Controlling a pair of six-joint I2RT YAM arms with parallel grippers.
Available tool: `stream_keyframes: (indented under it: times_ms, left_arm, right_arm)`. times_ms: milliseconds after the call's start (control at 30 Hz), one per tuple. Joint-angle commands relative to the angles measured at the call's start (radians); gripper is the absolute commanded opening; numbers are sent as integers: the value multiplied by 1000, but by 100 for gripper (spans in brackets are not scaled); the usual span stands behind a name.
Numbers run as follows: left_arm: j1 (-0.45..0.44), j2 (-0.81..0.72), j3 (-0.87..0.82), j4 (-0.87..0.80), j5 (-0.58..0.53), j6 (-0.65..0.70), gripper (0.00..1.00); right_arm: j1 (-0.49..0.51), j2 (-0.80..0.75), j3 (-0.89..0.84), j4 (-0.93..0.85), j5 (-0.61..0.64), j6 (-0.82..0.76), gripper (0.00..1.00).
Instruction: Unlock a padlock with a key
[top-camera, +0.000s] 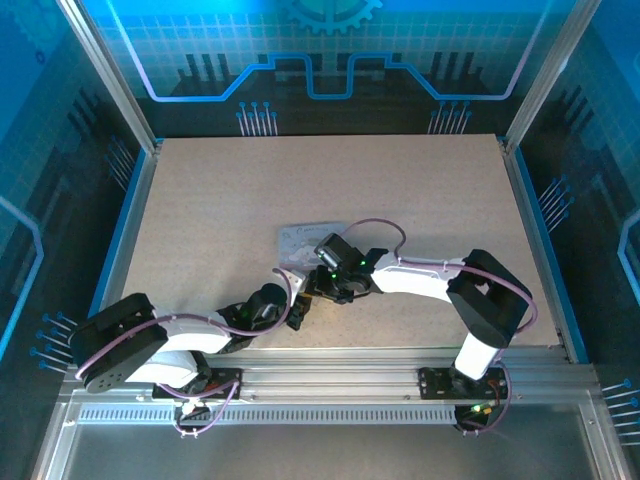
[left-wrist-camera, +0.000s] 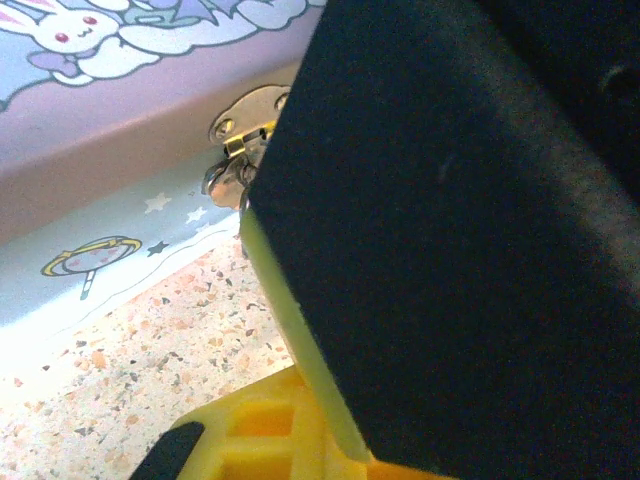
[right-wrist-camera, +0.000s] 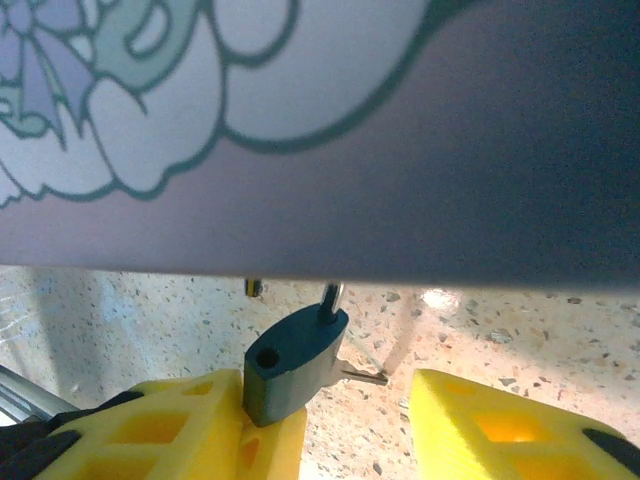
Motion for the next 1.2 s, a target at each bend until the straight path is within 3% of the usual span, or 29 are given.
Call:
stream_keyframes:
  times_ms: [0,67,333,600,733,833,1000,1167]
  left_arm:
    - [0,-15,-3,20,16,12,0]
    - [0,-14,-2,19,15,13,0]
    - [-4,-13,9,7,14,29,0]
    - [-11,-27,5,11,13,35,0]
    - [-13,-38,-4,15,14,31,0]
    - [-13,-53,-18,26,14,21,10]
    - [-11,-104,-25,-14,28,1,41]
    - [-10,-172,-33,-81,50,-26,50]
  right_arm:
    - [13,23,26,-51,16,-5,43]
    - [15,29,35,-58,16,-10,38]
    - [20,70,68,-89,15,-24,38]
    - [19,79,76,-104,27,-39,3]
    - [20,68,68,-103,33,-47,0]
    - [18,51,63,-104,39,-74,0]
    - [5,8,47,-95,33,-157,0]
    - [-4,-18,38,-106,28,-242,0]
